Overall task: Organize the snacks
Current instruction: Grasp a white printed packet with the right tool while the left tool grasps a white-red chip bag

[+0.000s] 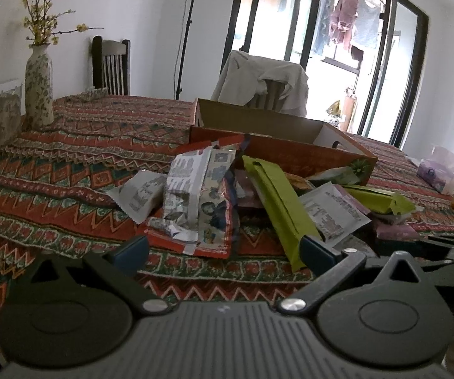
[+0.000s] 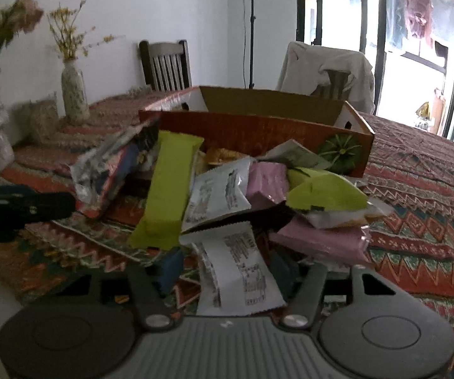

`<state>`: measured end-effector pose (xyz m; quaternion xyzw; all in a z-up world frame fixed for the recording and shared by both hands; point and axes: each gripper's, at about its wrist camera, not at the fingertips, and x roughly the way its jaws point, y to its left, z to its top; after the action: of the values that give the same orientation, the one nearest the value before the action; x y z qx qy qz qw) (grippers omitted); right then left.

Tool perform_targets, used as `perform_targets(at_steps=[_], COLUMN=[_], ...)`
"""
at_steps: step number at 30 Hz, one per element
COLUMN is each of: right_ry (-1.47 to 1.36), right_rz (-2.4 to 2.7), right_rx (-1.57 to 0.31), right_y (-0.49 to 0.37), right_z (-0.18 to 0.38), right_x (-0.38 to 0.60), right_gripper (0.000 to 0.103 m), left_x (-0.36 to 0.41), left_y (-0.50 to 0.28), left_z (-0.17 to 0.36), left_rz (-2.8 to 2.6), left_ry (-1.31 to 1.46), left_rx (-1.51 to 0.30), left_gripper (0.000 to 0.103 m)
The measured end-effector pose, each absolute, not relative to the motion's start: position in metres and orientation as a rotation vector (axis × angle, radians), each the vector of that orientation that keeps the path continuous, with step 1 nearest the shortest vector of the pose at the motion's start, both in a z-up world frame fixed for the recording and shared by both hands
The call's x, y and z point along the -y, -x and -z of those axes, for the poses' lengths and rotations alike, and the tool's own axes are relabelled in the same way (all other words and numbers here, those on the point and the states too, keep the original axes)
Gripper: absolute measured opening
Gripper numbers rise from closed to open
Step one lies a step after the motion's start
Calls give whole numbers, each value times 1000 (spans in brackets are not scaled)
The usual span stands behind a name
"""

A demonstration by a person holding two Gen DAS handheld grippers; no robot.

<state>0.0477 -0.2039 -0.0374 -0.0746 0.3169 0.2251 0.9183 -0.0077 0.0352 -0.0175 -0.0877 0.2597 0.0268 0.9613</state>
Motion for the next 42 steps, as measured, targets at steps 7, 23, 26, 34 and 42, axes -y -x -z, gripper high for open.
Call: perform_targets(at_steps=[7,23,26,34,42], right_ry=[158,137,139,110,89], right_rz=[-460,-442,-435,-397,-351], right_rx=[-688,-556,-511,-395,-362], right_y=[-62,-34,-26,-17,-33], right_z=[48,28,20,-5,-14], right_x=[196,211,215,231,240], right_gripper=[51,40,40,40,40], left_x=[-43,-40,-40,-46,-55], left_y=[8,16,19,14,-14], left_z=[19,14,13,6,1], left_rz=[-71,-68,-71,-107,-152], left_ry=[198,198,199,204,205], left_rx=[-531,-517,-512,-501,-506], left_gripper=[103,103,103,103,103])
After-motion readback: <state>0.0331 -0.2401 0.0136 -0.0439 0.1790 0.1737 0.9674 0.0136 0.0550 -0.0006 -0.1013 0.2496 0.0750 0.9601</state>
